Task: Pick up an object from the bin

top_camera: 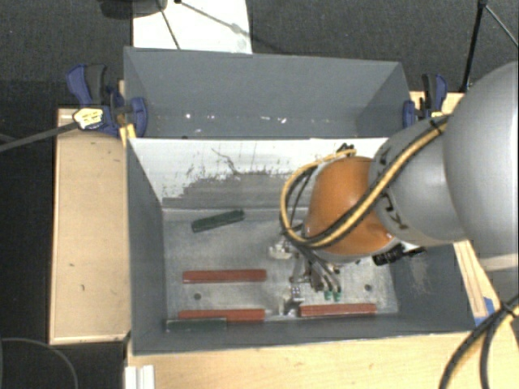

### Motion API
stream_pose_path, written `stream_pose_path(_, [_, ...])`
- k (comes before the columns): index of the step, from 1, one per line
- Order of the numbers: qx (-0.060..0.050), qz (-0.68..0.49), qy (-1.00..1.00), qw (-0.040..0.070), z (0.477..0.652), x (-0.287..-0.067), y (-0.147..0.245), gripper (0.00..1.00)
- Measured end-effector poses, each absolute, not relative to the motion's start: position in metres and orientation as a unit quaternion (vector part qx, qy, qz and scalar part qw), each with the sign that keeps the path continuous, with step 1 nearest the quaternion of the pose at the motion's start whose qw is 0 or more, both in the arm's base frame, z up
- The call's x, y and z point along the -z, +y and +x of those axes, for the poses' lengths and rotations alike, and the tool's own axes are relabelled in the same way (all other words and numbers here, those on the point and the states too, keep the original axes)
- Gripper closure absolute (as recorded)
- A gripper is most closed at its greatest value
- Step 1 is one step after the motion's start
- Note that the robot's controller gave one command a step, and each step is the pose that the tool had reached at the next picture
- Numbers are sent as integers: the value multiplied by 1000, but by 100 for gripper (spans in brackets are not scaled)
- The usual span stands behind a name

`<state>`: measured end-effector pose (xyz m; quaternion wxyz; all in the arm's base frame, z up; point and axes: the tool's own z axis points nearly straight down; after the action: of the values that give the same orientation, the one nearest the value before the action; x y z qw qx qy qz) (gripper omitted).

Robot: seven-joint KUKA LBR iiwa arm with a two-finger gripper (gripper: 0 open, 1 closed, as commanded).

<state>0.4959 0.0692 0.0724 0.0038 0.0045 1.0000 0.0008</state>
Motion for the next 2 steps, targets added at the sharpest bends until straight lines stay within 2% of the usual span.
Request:
stream_pose_path(1, [-1,4,1000,4,496,-73,69,0])
stream_pose_path(2, [-2,-15,1000,4,551,-74,134,100])
